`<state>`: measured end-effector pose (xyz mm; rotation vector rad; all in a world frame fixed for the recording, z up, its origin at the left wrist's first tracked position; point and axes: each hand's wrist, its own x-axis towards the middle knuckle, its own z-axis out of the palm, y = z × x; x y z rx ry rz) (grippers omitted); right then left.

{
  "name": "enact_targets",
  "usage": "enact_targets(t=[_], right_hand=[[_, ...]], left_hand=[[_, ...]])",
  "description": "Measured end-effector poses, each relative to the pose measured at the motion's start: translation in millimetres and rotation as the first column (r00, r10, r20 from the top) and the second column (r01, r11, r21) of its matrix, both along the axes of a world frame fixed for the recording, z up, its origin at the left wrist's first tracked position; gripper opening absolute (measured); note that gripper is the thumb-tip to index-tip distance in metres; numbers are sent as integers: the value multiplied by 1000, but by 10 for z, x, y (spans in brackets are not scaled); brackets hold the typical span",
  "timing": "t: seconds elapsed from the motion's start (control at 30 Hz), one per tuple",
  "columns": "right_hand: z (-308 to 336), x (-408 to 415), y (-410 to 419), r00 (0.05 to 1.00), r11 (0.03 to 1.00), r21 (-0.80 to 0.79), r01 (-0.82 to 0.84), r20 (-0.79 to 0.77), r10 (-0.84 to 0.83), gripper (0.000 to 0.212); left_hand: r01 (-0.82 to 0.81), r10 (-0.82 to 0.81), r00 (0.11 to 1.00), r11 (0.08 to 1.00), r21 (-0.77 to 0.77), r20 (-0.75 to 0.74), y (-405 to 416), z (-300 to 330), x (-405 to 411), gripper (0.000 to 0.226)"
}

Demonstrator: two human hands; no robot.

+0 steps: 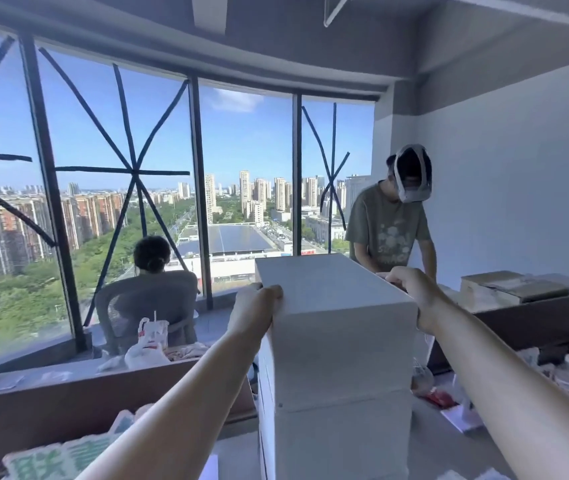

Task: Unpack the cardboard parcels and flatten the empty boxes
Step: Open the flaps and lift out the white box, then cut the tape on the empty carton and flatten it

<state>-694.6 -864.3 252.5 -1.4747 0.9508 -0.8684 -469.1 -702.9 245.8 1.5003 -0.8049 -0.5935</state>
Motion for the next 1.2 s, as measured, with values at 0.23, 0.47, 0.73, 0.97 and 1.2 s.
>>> enact_targets(t=[0.23,0.47,0.73,0.97,1.2], right_hand=[[-19,52,329,966,969,-94,229,141,-215,30],[-48,409,1334,935,701,-620,352,199,-293,25],[-999,1445,2849,999,811,-583,-50,-22,47,21],[-2638,2160,4147,895,799,-479,-365,-416,160,28],[-3741,1973,4755,698,730,-390,-562,-697,166,48]], left_hand=[[92,-89,994,995,-36,68,157,-229,116,31],[23,-19,992,999,-30,126,988,-724,484,24],[-47,-18,932,985,168,362,2495,-1475,1160,15],[-101,-215,786,880,463,580,4271,-2623,2000,20],[12,-409,745,798,603,527,5396,-3566,2447,33]])
